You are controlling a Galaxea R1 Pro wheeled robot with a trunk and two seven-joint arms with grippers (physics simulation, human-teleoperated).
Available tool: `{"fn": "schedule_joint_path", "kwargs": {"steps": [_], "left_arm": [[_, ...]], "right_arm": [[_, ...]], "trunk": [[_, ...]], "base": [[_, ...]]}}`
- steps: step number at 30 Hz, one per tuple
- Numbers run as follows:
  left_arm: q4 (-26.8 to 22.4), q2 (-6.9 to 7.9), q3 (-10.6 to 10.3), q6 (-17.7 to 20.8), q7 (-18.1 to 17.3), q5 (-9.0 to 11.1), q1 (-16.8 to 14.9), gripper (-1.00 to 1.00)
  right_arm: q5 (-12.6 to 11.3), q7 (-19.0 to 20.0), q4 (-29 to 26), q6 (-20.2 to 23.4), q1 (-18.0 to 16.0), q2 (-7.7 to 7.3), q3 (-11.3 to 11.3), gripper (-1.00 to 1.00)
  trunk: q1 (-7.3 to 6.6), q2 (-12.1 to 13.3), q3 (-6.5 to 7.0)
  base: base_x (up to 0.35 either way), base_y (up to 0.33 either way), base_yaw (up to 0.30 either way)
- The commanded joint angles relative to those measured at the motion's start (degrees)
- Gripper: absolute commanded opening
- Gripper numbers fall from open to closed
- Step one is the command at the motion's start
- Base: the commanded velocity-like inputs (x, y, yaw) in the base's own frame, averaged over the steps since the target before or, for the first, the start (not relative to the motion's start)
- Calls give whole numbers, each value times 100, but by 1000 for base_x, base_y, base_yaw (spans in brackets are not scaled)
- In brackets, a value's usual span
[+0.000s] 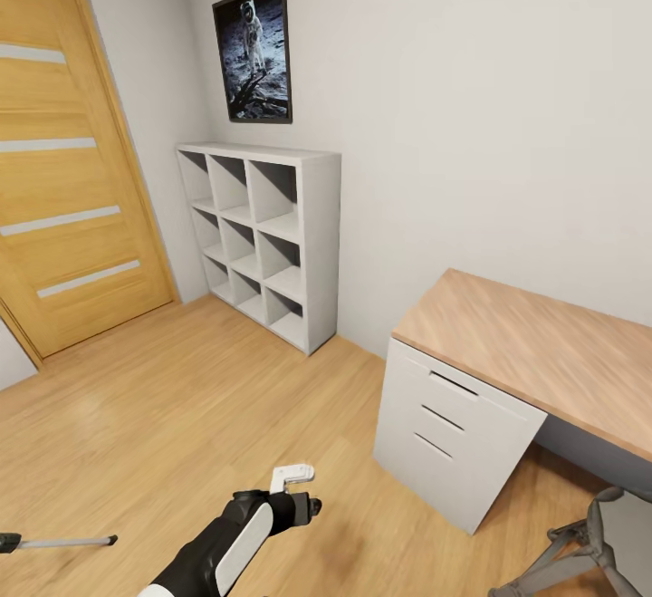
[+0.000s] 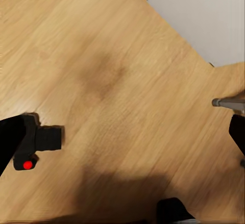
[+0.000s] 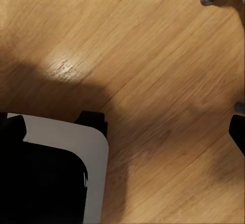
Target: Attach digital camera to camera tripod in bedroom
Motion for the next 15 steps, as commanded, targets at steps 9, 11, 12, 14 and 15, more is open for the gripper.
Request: {"fn": "schedule_joint_path", "kwargs": {"steps": [9,11,12,14,15], "left_arm": [[-136,37,-20,125,86,-49,77,100],[-145,32,4,270,116,76,80,100],[-147,33,8,308,119,150,81,100],[-153,35,14,388,124,341,81,100],[-158,41,18,476,127,561,81,100]], "right_arm": [[37,43,-141,58,-112,121,-30,100],[37,44,-241,69,-116,121,-32,100],[37,44,-260,72,-116,121,-33,100],[37,44,-300,76,-117,121,-31,100],[37,44,-338,78,-117,121,-29,100]], "trunk": [[0,-3,-5],[0,-3,-5],[0,-3,-5],[0,-3,-5],[0,-3,-5]], "base": [[0,0,0],[0,0,0],[0,0,0],[0,0,0],[0,0,0]]}}
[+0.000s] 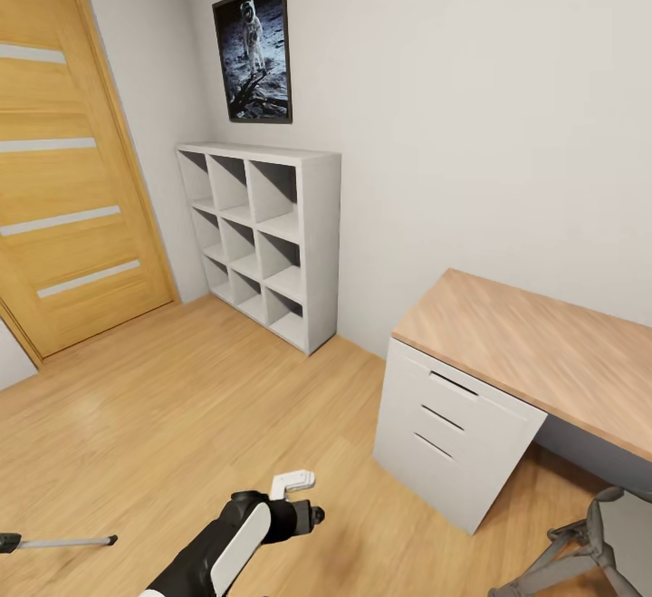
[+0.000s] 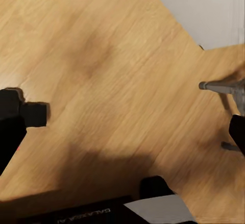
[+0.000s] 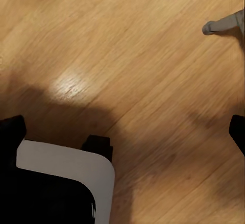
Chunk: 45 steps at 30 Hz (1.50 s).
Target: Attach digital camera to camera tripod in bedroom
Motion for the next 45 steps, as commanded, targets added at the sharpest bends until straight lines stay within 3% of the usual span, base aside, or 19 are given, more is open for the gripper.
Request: {"fn": "schedule_joint_path", "kwargs": {"steps": [1,4,6,14,19,28,29,32,33,38,41,45], "left_arm": [[-10,9,-14,54,54,175,-5,100],[-19,46,-11,166,64,493,-4,100],[-21,58,-10,194,80,561,-4,100],[45,71,-10,236,625,670,-17,100],[153,76,-10,242,763,685,-51,100],[305,281,-9,261,789,712,-317,100],[313,320,10,294,789,717,-388,100],[320,357,111,364,788,718,-451,100],[322,374,202,394,788,717,-473,100],[325,400,354,435,788,716,-501,100],[326,407,400,444,788,714,-509,100],[327,425,424,446,788,712,-522,100]], "right_arm": [[25,37,-38,36,4,3,-19,100],[24,37,-118,49,4,1,-15,100],[21,37,-163,55,7,0,-12,100],[17,44,-372,121,12,1,-5,100],[12,44,-496,380,-6,16,5,100],[58,12,-2322,2644,-69,544,37,100],[65,11,-2729,2999,-85,604,43,100],[72,11,-3432,3516,-148,658,52,100],[81,11,-3784,3868,-215,682,81,100],[91,11,-4183,4458,-812,702,417,100],[94,11,-4298,4656,-1310,715,686,100],[91,11,-4345,4738,-1728,739,858,100]], "trunk": [[0,-3,-5],[44,-83,-41],[88,-164,-77],[264,-484,-220],[374,-685,-310],[571,-1046,-472],[593,-1086,-489],[659,-1206,-543],[681,-1246,-561],[791,-1447,-651],[857,-1567,-705],[945,-1728,-777]], "base": [[0,0,0],[0,0,0],[0,0,0],[0,0,0],[0,0,0],[0,0,0],[0,0,0],[0,0,0],[0,0,0],[0,0,0],[0,0,0],[0,0,0]]}}
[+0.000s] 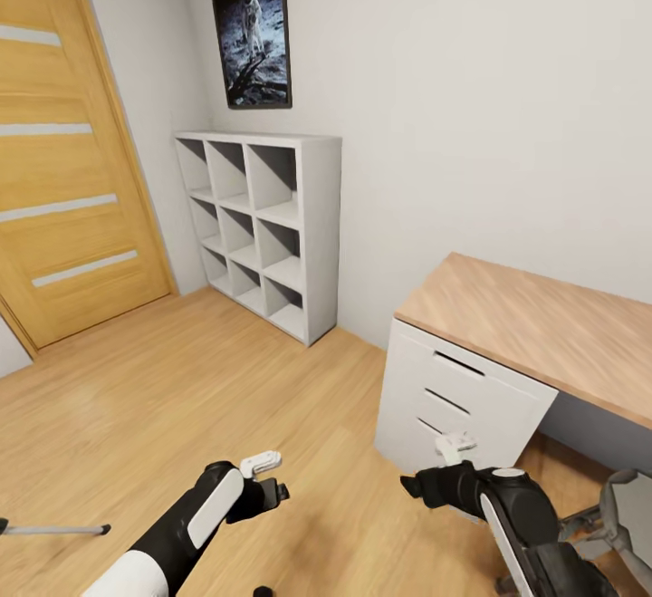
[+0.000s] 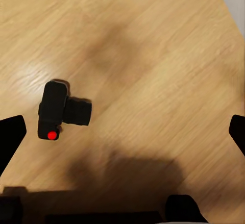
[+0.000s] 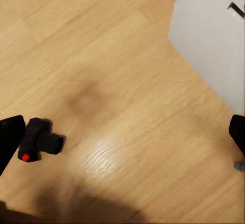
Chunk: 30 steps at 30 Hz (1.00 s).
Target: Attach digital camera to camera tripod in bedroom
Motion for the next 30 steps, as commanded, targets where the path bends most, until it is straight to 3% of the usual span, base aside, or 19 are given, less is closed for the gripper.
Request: {"fn": "schedule_joint_path", "kwargs": {"steps": [1,4,6,10,11,15,30], "left_arm": [[-9,22,-15,4,54,61,-11,100],[-12,149,8,19,54,71,-133,100],[-22,220,83,52,54,78,-216,100],[-97,347,409,265,58,82,-382,100],[-207,381,572,352,60,74,-431,100],[-718,427,820,469,70,43,-419,100],[-1067,445,937,506,311,37,-330,100]], "right_arm": [[37,25,-12,36,-99,9,67,100],[41,21,-30,95,-471,129,352,100],[41,19,-33,123,-580,201,414,100],[42,18,-36,189,-765,322,478,100],[39,20,-37,209,-871,353,491,100],[30,27,-38,209,-1044,389,506,100],[-14,47,-38,209,-1125,409,498,100]], "trunk": [[22,-44,-24],[88,-165,-78],[132,-245,-114],[220,-405,-186],[242,-446,-204],[330,-606,-276],[659,-1208,-545]], "base": [[0,0,0],[0,0,0],[0,0,0],[0,0,0],[0,0,0],[0,0,0],[0,0,0]]}}
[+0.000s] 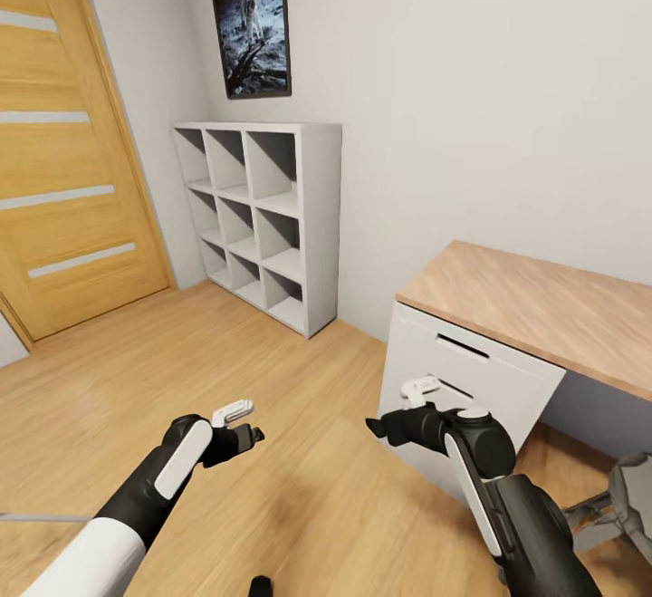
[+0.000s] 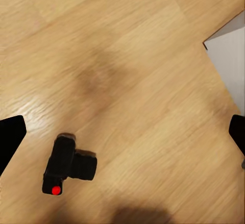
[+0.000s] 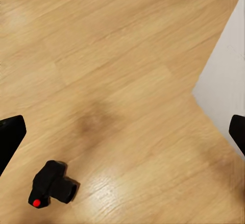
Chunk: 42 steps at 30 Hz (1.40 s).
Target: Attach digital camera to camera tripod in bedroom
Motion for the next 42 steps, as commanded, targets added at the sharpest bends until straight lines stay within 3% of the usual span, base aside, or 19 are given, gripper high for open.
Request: {"fn": "schedule_joint_path", "kwargs": {"steps": [1,8,10,13,22,29,37,42], "left_arm": [[-8,7,-17,-4,78,58,-1,100],[8,11,-13,-26,86,72,17,100],[12,10,-13,-32,77,79,31,100],[13,8,-17,-33,79,79,36,100],[13,5,-27,-34,75,75,39,100],[11,3,-25,-34,71,72,39,100],[10,6,-21,-34,75,75,39,100],[10,6,-21,-34,75,75,39,100]], "right_arm": [[18,22,-5,24,2,-2,-2,100],[28,-8,9,24,163,-8,30,100],[49,-10,22,-4,439,-8,49,100],[53,-3,46,-38,552,-2,64,100],[62,7,6,-19,623,-5,77,100],[52,19,-8,14,435,18,63,100],[-42,33,-8,24,-193,39,-17,100],[-42,33,-8,24,-193,39,-17,100]], "trunk": [[22,-44,-24],[176,-325,-150],[220,-405,-186],[285,-526,-239],[483,-886,-401],[637,-1167,-527],[813,-1488,-670],[922,-1689,-760]], "base": [[0,0,0],[0,0,0],[0,0,0],[0,0,0],[0,0,0],[0,0,0],[0,0,0],[0,0,0]]}}
